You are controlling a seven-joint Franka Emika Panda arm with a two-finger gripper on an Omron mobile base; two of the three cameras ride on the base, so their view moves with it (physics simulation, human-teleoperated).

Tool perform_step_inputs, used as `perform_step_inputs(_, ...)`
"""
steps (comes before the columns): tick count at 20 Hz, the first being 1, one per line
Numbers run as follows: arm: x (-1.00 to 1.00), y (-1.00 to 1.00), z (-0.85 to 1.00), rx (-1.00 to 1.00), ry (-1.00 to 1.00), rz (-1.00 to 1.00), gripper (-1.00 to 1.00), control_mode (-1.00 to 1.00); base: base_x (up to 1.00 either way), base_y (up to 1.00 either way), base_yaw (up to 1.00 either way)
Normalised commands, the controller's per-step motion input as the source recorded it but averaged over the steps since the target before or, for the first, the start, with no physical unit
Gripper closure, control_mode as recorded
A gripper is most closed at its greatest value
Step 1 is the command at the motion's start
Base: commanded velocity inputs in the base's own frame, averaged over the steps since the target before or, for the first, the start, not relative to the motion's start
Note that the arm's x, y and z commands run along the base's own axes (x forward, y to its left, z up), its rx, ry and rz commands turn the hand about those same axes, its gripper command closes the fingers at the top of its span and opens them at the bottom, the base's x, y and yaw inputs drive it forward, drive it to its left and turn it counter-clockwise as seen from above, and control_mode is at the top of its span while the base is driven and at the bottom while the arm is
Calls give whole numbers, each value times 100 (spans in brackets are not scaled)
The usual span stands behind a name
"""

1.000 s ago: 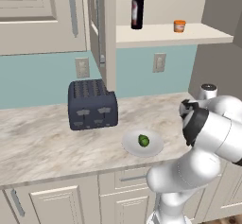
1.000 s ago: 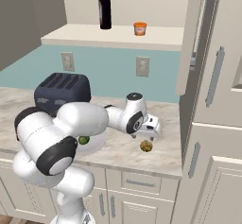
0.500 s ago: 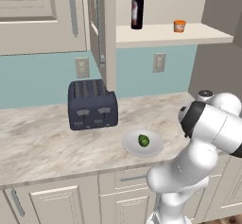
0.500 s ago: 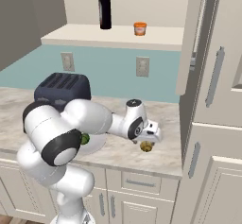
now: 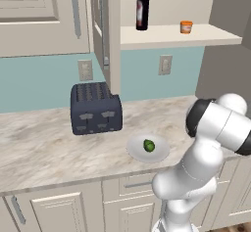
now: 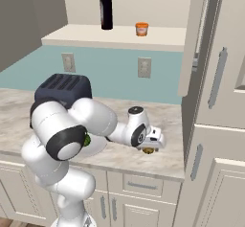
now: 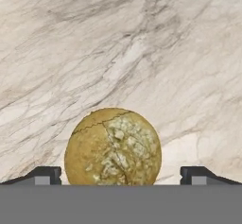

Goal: Pick the avocado and bread from the counter and place them on the plate. Then pick the jam from the cabinet and place it next to the plate. Lastly close the cabinet door.

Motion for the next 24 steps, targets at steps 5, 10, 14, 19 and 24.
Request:
perform_step_inputs(5, 4, 0, -21, 0, -2, 1, -100, -100, 0, 0, 0)
perform_step_inputs(10, 4, 0, -5, 0, -2, 0, 100, -100, 0, 0, 0)
perform_step_inputs(14, 0, 0, 44, 3, -6, -1, 100, -100, 0, 0, 0)
perform_step_inputs(19, -4, 0, 79, 6, -10, 0, 100, -100, 0, 0, 0)
perform_step_inputs(24, -26, 40, 46, 5, -7, 9, 100, -100, 0, 0, 0)
